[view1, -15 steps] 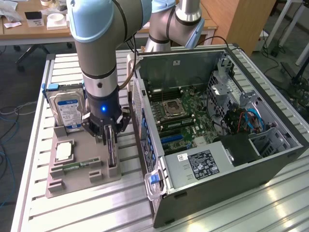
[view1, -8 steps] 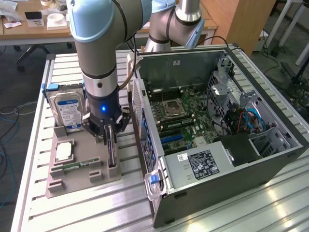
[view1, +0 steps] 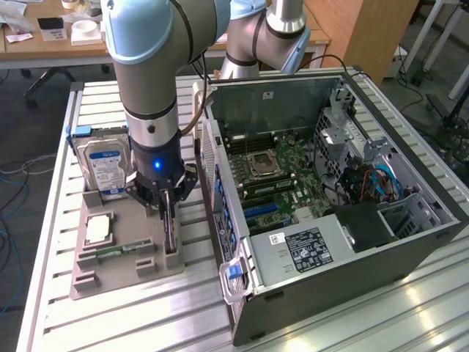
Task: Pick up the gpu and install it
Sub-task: 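Pick up the gpu and move the gpu toward the slot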
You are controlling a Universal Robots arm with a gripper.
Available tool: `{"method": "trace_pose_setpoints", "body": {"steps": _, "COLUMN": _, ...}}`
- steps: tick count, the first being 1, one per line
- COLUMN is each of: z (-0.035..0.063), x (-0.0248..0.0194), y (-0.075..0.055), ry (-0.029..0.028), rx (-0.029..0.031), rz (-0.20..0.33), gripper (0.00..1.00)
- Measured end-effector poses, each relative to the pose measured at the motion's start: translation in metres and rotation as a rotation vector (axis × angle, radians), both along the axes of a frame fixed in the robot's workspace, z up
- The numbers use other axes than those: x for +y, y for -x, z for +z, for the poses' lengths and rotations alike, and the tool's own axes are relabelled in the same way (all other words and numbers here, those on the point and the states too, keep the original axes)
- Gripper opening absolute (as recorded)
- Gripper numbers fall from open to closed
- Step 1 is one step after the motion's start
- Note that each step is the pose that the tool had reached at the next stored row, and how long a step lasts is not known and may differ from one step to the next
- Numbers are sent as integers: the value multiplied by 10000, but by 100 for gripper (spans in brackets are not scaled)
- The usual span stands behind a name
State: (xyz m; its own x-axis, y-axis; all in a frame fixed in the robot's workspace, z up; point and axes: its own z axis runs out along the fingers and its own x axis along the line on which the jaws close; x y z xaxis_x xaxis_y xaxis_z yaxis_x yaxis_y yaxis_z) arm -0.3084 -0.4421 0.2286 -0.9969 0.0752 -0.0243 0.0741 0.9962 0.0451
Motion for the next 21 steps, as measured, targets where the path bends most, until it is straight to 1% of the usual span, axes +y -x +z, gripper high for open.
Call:
{"method": "trace_pose_setpoints", "body": {"steps": 9, "z": 0, "x": 0, "y": 0, "ry": -1, "rx": 0, "rz": 2, "gripper": 27}}
{"method": "trace_pose_setpoints", "body": {"steps": 13, "z": 0, "x": 0, "y": 0, "ry": 0, "rx": -1, "rz": 218, "gripper": 27}}
{"method": "trace_pose_setpoints", "body": {"steps": 18, "z": 0, "x": 0, "y": 0, "ry": 0, "rx": 0, "rz": 221, "gripper": 27}}
{"method": "trace_pose_setpoints", "body": {"steps": 21, "z": 21, "x": 0, "y": 0, "ry": -2, "rx": -1, "rz": 222, "gripper": 27}}
